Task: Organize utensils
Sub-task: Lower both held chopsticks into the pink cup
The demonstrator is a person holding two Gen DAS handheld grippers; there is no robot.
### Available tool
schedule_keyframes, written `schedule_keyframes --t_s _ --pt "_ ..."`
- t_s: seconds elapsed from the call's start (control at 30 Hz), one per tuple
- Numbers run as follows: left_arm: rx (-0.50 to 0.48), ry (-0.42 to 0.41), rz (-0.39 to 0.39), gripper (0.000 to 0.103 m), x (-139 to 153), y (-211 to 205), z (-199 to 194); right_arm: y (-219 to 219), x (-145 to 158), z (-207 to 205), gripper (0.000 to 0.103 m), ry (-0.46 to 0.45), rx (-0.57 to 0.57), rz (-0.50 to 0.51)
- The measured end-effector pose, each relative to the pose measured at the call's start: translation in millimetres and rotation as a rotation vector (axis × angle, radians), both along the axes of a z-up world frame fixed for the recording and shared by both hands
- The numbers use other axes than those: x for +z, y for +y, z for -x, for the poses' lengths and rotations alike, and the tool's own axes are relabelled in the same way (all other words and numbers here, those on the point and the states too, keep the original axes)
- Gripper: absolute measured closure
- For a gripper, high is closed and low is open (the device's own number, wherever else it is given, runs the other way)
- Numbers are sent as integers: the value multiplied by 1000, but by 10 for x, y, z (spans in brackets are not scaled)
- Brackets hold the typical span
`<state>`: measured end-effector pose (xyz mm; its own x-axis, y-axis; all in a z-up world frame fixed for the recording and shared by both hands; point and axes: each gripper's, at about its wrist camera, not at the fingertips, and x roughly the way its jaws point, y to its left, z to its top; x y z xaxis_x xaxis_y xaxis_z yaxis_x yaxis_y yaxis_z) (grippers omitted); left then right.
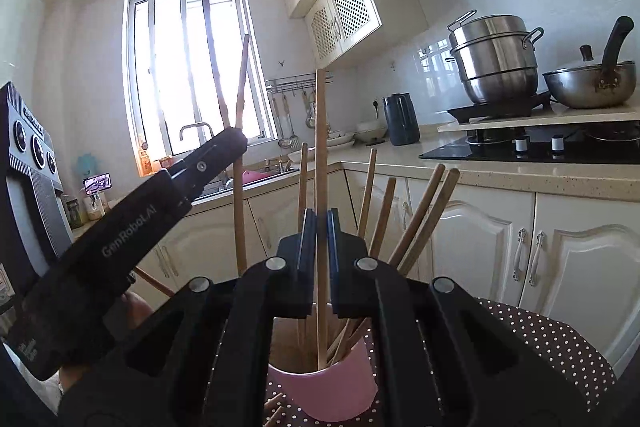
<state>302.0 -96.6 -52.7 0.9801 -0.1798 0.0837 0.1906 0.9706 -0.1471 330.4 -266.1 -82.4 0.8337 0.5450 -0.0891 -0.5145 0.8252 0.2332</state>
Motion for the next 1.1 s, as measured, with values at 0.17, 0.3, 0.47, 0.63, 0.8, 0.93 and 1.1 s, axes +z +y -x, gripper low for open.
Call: schedule_keyframes --t_s 0.17,0.3,0.47,0.63,0.8,0.93,1.1 --pt "38 -29 -32 98 -17 -105 85 -51 -51 21 97 7 19 -3" --pt "54 -33 -62 98 -54 -215 96 -100 -90 24 97 12 29 -18" --pt "86 -25 -79 98 -126 -265 91 -147 -143 13 97 25 47 -34" --pt "117 -48 -36 98 -87 -191 80 -174 -158 24 97 19 50 -44" --pt "123 -63 -55 98 -120 -282 66 -170 -174 16 97 16 60 -51" --pt "124 -60 -68 98 -138 -315 33 -200 -216 -1 97 24 56 -60" --pt "141 -55 -66 98 -165 -276 6 -212 -228 -10 97 23 61 -70"
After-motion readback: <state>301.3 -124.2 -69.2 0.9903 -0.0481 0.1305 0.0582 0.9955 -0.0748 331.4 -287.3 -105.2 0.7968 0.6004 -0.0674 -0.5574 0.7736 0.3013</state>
